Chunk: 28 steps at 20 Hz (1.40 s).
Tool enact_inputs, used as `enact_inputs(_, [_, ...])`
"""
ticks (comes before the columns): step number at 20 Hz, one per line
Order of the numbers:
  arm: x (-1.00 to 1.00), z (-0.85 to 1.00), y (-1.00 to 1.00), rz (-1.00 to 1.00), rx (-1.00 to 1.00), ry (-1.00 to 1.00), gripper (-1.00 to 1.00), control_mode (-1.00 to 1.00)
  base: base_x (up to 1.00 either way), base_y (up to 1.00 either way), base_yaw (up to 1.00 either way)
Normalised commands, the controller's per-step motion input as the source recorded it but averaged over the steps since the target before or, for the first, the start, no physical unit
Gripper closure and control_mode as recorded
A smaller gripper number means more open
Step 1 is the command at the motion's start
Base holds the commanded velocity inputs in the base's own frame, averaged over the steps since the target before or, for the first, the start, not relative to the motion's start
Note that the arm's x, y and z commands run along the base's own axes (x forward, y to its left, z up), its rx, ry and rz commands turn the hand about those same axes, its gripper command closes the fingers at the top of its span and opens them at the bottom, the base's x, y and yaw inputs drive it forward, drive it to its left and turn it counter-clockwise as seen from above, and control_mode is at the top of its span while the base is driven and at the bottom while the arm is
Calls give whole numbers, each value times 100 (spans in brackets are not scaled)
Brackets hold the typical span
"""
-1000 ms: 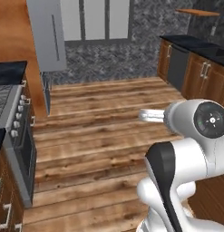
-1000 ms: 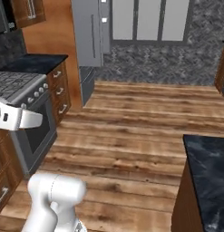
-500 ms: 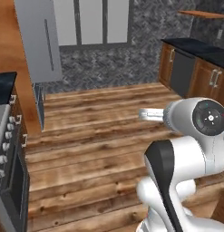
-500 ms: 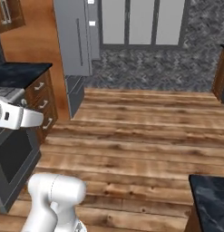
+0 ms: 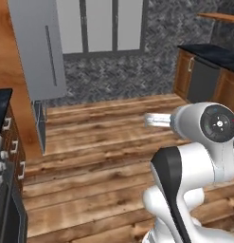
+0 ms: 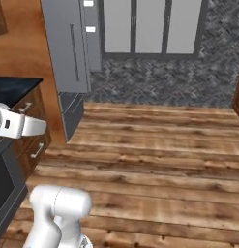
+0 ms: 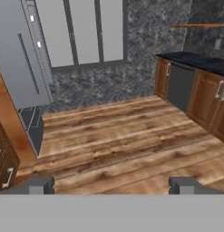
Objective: Retrieve the bottle and the shaker from the cabinet and place them next to the mixing bowl on the counter. Then add garlic from the fridge to the mixing bowl.
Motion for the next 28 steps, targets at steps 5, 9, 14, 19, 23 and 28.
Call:
enact_inputs(5, [0, 0, 0, 0, 0, 0, -100, 100, 100, -40, 0])
enact_inputs(9, [0, 0, 0, 0, 0, 0, -100, 100, 100, -81, 18])
enact_inputs(14, [0, 0, 0, 0, 0, 0, -100, 100, 100, -89, 51])
enact_inputs(19, [0, 0, 0, 0, 0, 0, -100, 100, 100, -92, 52])
enact_inputs(23, [0, 0, 0, 0, 0, 0, -100, 100, 100, -90, 49])
enact_inputs(28, [0, 0, 0, 0, 0, 0, -100, 100, 100, -86, 50])
